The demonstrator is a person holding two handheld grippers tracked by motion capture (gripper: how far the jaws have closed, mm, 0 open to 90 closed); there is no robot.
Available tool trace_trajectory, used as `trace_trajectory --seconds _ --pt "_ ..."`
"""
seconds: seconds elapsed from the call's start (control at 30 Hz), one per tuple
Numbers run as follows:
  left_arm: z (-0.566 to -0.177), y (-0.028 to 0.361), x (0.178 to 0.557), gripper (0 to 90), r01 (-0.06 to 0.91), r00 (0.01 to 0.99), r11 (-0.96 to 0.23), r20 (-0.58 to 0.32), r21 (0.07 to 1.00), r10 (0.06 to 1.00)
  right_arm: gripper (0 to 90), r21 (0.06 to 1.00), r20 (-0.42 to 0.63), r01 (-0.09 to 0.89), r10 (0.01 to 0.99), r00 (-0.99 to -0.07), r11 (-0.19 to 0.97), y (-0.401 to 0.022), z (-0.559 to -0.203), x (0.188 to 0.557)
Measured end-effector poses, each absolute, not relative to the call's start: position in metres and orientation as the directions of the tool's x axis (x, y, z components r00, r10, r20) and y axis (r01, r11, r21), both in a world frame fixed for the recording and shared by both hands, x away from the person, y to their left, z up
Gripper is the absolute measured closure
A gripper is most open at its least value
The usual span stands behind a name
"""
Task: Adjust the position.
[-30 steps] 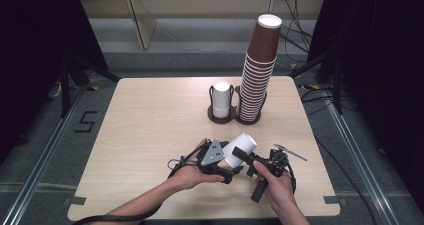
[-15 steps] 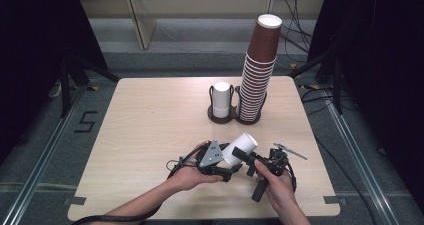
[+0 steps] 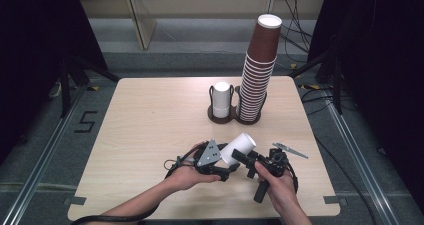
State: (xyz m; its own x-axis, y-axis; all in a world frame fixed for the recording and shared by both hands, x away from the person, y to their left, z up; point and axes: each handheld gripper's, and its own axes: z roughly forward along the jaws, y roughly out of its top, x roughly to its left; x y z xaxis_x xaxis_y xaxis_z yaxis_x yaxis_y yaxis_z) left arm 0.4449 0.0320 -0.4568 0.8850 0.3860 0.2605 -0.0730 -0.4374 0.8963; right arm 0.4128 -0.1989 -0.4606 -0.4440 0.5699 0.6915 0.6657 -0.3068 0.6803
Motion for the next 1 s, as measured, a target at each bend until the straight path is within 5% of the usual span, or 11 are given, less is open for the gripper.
trace_trajectory --seconds 0.2,0.43,0.8,0.83,1.0 --pt "-0.447 0.047 0.455 28.2 -0.179 0.874 -0.492 0.367 0.852 0.318 15.2 0.719 0.641 0.654 0.59 -0.492 -0.236 -0.204 -0.458 0.408" --pt "-0.427 0.06 0.471 28.2 -0.446 0.775 -0.586 0.619 0.677 0.125 15.4 0.777 0.537 0.62 0.631 -0.56 -0.111 -0.216 -0.454 0.404" --pt "-0.407 0.067 0.47 28.3 -0.597 0.664 -0.624 0.747 0.505 -0.031 17.4 0.827 0.126 0.436 0.64 -0.758 0.354 -0.227 -0.462 0.408" --pt "-0.446 0.064 0.427 28.3 0.107 0.9 -0.452 0.107 0.886 0.423 17.5 0.814 0.113 0.436 0.632 -0.767 0.384 -0.226 -0.462 0.408" --pt "-0.443 0.068 0.425 28.3 0.077 0.914 -0.522 0.148 0.85 0.377 17.4 0.772 -0.017 0.339 0.55 -0.835 0.538 -0.223 -0.462 0.41"
